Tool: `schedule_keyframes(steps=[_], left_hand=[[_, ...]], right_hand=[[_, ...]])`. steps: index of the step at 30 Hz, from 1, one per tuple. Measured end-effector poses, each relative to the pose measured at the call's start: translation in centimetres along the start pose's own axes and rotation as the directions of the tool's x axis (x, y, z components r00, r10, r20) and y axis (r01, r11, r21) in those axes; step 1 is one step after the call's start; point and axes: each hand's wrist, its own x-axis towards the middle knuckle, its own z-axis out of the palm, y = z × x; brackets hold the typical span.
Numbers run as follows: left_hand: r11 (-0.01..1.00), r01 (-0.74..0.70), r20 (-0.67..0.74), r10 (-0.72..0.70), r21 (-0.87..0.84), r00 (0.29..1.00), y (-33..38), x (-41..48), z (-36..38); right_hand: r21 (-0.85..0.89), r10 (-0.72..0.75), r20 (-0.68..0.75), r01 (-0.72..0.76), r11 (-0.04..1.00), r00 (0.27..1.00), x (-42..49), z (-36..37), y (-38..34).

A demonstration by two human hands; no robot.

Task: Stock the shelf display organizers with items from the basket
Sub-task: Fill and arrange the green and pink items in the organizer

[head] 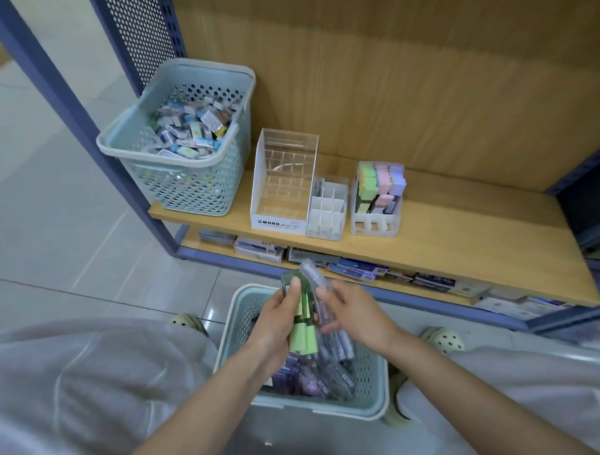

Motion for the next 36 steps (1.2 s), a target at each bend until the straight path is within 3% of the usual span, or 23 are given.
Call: schedule_keyframes(steps=[4, 9, 14, 19, 25, 30, 33, 36], left_hand=[[0.999, -0.044, 0.011, 0.044, -0.002, 0.999, 1.4, -1.5, 1.1], [0.997, -0.070, 0.040, 0.069, 0.034, 0.997, 2.8, -2.8, 1.5], [0.990, -0.141, -0.019, 0.142, 0.027, 0.990, 4.4, -3.5, 1.2], [0.972, -0.216, -0.101, 0.224, 0.088, 0.969, 6.7, -3.5, 0.6], [0.925, -0.319, -0.030, 0.332, 0.206, 0.943, 9.8, -3.5, 0.7], [0.862, -0.369, -0.008, 0.396, 0.348, 0.918, 12.6, -3.1, 1.0], [0.845, -0.401, -0.012, 0.432, 0.355, 0.902, 14.7, -2.3, 1.0], [0.841, -0.430, -0.016, 0.460, 0.330, 0.888, 16.8, -1.3, 1.2]], right_hand=[[0.098, -0.014, 0.015, 0.013, 0.995, 1.000, -0.7, -0.8, -1.4], [0.195, 0.012, 0.138, -0.039, 0.980, 0.990, -1.8, -1.5, -3.1], [0.306, -0.052, 0.104, 0.018, 0.952, 0.993, -2.3, -2.2, -4.0], [0.212, -0.091, -0.067, 0.103, 0.972, 0.994, -2.4, -3.2, -4.8], [0.178, -0.270, -0.250, 0.318, 0.931, 0.930, -2.9, -4.8, -6.8], [0.137, -0.306, -0.364, 0.375, 0.917, 0.880, -0.7, -6.9, -8.1], [0.025, -0.307, -0.446, 0.355, 0.935, 0.841, 1.9, -8.6, -8.4], [-0.251, -0.351, -0.485, 0.257, 0.933, 0.801, 5.9, -9.9, -7.7]])
